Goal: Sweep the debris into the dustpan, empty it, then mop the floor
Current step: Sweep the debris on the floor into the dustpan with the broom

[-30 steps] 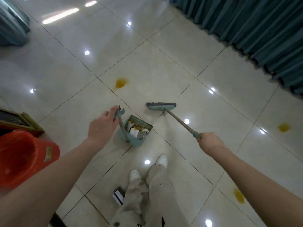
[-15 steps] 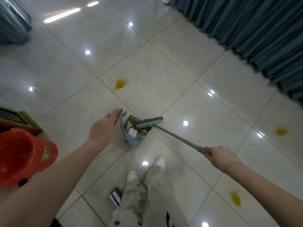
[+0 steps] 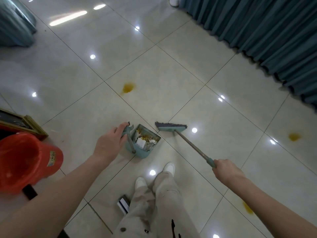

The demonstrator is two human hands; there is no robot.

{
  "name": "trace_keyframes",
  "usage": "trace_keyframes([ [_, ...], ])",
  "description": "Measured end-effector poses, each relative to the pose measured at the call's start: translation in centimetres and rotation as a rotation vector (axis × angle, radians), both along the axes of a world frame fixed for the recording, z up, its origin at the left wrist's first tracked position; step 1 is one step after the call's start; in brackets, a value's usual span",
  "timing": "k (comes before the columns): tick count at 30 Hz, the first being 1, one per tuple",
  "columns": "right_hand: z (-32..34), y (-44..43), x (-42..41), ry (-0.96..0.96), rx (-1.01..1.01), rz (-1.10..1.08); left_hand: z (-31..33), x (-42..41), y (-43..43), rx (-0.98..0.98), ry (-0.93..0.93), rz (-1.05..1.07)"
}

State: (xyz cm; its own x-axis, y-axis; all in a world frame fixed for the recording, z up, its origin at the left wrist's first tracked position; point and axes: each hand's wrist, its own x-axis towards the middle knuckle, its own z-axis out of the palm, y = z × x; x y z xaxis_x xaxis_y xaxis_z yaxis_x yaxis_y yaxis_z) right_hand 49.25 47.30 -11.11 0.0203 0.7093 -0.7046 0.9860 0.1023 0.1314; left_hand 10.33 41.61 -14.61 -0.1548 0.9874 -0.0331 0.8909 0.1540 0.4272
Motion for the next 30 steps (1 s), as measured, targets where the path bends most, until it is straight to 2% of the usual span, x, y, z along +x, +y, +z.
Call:
trace_keyframes([
  [4, 0.9, -1.8, 1.2, 0.0, -0.017, 0.075, -0.1, 0.1, -0.2, -0.005, 0.007, -0.017],
  [15, 1.8, -3.8, 3.4, 0.03, 0.051, -0.035, 0.0, -0.7, -1.8, 0.024, 0.006, -0.068],
  [23, 1.9, -4.6, 3.3, -0.023, -0.037, -0.013, -0.4, 0.3, -2.1, -0.004, -0.012, -0.07],
  [30, 3.9, -4.2, 2.0, 0.07, 0.014, -0.046, 0.4, -0.2, -2.6, -0.021, 0.005, -0.022],
])
